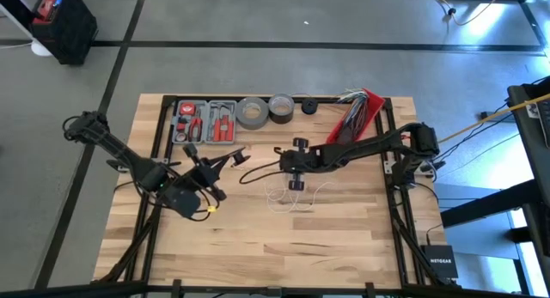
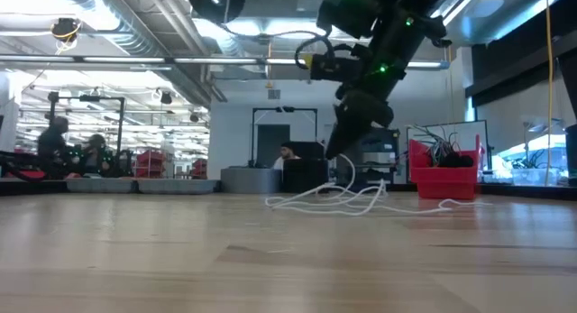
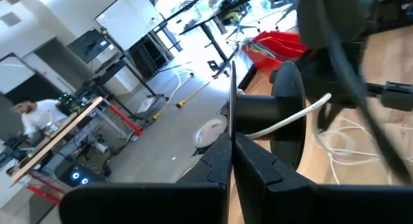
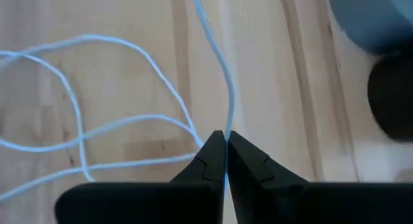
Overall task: Coil cords
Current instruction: Uncoil the white wire from the spool
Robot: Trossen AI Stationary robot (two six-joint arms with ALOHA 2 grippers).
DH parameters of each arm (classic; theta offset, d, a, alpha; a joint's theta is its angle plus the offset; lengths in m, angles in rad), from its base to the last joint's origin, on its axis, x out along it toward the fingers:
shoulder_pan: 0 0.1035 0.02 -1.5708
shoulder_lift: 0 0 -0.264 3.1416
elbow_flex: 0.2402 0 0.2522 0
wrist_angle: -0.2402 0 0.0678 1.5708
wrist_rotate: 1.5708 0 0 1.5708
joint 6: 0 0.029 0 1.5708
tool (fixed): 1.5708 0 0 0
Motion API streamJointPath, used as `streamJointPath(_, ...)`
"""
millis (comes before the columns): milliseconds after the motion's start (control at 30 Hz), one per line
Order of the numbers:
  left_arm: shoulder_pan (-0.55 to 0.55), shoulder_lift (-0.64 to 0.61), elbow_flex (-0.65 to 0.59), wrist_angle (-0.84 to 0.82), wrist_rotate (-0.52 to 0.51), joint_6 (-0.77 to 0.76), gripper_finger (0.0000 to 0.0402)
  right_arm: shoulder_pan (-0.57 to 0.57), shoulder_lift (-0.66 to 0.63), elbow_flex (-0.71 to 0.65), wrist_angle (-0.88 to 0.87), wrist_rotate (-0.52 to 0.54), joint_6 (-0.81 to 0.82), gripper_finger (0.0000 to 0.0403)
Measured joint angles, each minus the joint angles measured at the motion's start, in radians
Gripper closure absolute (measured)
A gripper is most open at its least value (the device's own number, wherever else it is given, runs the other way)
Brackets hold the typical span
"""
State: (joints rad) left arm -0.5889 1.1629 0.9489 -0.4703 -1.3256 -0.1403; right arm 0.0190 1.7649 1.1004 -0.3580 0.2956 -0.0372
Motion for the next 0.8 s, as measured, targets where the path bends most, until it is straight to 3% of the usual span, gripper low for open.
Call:
streamJointPath(300, 0.029, 0.000, 0.001, -0.053, -0.127, -0.149, 0.0396, 0.067, -0.009, 0.019, 0.167, -0.117, -0.098, 0.0391)
streamJointPath(500, 0.050, 0.000, 0.001, -0.138, -0.139, -0.255, 0.0396, 0.082, -0.010, 0.021, 0.250, -0.165, -0.022, 0.0385)
streamJointPath(700, 0.055, 0.000, 0.001, -0.151, -0.116, -0.269, 0.0396, 0.079, -0.016, 0.023, 0.206, -0.149, 0.074, 0.0314)
streamJointPath(800, 0.055, 0.000, 0.001, -0.151, -0.111, -0.258, 0.0396, 0.079, -0.024, 0.072, 0.096, -0.158, 0.081, 0.0269)
